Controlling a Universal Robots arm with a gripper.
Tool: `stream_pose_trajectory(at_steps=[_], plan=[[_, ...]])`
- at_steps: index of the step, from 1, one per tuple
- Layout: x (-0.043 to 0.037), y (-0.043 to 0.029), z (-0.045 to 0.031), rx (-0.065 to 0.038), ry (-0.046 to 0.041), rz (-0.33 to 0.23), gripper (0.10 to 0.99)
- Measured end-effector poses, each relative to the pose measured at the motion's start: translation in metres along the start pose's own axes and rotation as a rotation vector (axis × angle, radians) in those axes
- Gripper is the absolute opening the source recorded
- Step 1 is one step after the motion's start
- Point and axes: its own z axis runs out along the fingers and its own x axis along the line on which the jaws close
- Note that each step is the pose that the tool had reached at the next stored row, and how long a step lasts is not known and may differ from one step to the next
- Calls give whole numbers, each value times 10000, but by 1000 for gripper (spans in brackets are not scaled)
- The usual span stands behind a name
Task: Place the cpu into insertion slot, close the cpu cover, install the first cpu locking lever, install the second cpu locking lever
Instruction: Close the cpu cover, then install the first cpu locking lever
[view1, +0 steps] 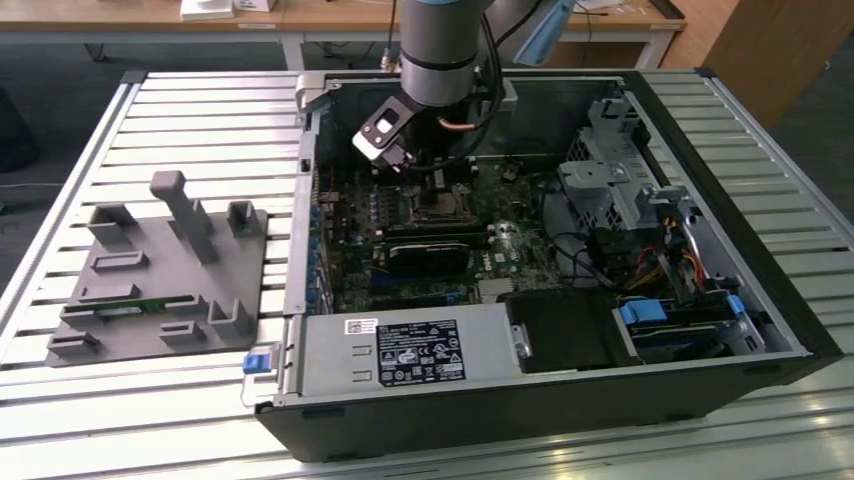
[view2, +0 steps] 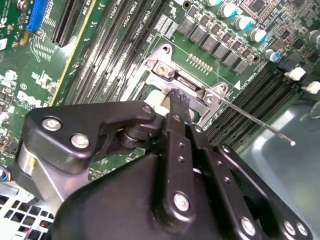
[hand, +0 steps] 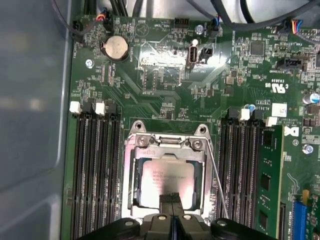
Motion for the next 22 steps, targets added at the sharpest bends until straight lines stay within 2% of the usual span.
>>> stream_pose_trajectory(at_steps=[14,22], plan=[[-5,137,1,13,-1,3,106],[-5,157,-1,15,0,3,106]])
